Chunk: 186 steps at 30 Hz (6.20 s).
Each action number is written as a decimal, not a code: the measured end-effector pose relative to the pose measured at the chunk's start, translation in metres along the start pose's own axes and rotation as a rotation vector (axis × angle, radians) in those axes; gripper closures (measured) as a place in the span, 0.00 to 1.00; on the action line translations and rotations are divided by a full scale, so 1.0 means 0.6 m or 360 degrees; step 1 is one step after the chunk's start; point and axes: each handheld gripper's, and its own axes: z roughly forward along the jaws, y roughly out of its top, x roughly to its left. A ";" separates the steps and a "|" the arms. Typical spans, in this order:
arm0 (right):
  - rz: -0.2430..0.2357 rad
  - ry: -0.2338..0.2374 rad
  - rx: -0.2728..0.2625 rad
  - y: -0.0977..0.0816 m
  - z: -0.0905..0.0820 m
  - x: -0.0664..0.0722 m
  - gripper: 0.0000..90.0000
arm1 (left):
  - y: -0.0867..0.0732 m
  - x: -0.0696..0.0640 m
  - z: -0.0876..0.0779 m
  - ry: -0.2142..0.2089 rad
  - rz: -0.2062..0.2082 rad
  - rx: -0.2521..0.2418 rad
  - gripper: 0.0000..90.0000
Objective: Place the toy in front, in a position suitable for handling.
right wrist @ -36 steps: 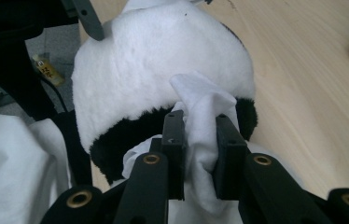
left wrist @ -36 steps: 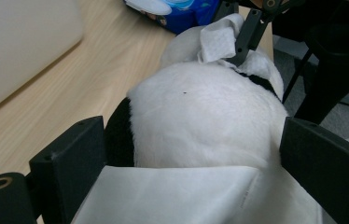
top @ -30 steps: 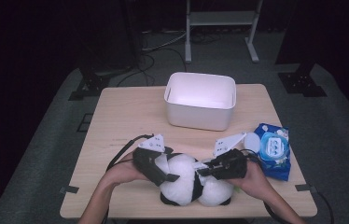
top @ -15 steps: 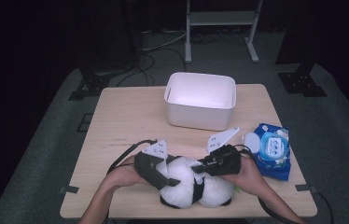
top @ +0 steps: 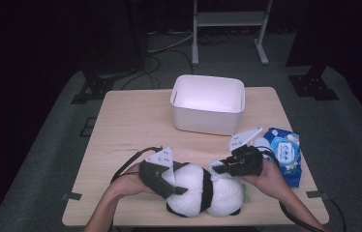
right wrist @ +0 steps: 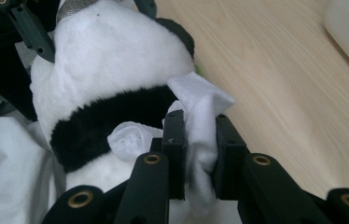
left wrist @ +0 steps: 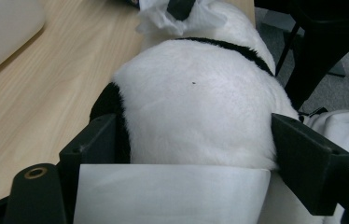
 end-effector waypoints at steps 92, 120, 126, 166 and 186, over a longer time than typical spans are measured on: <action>-0.0154 0.0215 0.0075 0.008 0.049 0.071 0.88 | 0.032 0.053 0.037 -0.0387 -0.0180 0.0255 0.22; -0.0029 0.0072 -0.0080 0.026 0.027 0.016 0.88 | 0.097 0.101 0.020 -0.0133 0.0088 0.0320 0.32; 0.0012 0.0042 -0.0119 0.040 0.034 -0.009 0.88 | 0.111 0.117 0.017 0.0003 0.0179 0.0369 0.32; -0.0104 0.0088 0.0047 0.030 0.036 0.019 0.88 | 0.017 0.026 -0.024 0.0152 0.0049 -0.0023 0.10; -0.0162 0.0121 0.0115 0.063 0.033 0.043 0.88 | -0.012 0.015 -0.024 0.0099 0.0044 -0.0094 0.10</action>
